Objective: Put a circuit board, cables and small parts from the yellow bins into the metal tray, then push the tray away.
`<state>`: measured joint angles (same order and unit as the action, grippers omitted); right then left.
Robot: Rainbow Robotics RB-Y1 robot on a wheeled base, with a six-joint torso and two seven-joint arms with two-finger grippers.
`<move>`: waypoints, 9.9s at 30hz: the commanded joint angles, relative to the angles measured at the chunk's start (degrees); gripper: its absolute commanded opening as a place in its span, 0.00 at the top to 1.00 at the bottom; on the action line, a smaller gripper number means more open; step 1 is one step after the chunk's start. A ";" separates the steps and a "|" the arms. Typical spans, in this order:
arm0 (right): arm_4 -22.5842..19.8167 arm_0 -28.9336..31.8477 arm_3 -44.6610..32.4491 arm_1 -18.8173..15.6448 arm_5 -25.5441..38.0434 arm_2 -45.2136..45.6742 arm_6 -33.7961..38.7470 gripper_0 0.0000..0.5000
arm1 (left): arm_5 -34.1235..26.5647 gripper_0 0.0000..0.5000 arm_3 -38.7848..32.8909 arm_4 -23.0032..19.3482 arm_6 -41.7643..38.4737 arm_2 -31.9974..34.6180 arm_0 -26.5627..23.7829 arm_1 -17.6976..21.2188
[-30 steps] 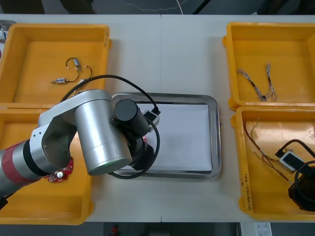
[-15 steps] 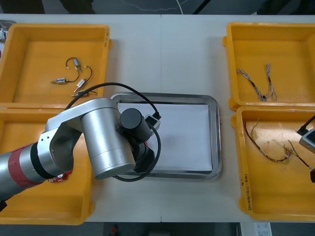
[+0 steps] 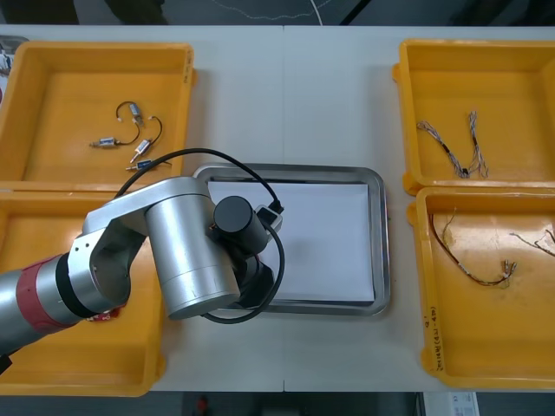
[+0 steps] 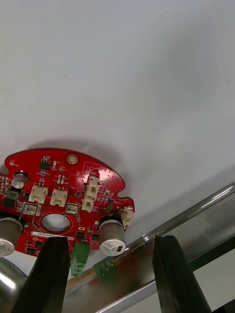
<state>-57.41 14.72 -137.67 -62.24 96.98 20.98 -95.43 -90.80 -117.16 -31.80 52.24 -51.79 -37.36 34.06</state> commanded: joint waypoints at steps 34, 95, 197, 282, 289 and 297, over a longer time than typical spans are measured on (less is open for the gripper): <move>-11.15 -17.62 -5.24 0.54 13.02 3.19 -0.37 1.00 | -19.20 0.00 -13.27 -13.64 -5.05 33.51 -2.19 10.50; 7.48 -62.53 10.85 18.91 -4.26 -65.80 -3.97 1.00 | -0.08 0.00 40.61 -1.86 -25.79 47.31 -14.59 4.35; 12.67 -55.85 6.36 15.75 13.02 -37.33 -1.60 0.00 | -17.31 1.00 20.13 -7.92 -25.52 46.78 -12.65 2.77; 30.07 -70.53 83.18 27.00 -16.47 -14.83 -7.23 0.00 | -0.78 0.00 24.87 -0.28 -21.39 16.72 -9.05 -8.66; 29.90 -68.42 83.18 28.14 -17.35 -13.86 -6.44 0.00 | -4.47 0.00 20.48 -0.10 -21.92 19.80 -9.05 -8.75; 29.98 -65.52 83.18 29.46 -18.58 -13.33 -4.94 0.00 | -13.26 0.00 13.36 -0.81 -22.10 24.46 -9.05 -7.52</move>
<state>-27.61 -51.68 -53.28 -33.68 78.90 6.17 -102.50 -101.79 -100.11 -32.51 26.49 -30.28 -46.64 26.51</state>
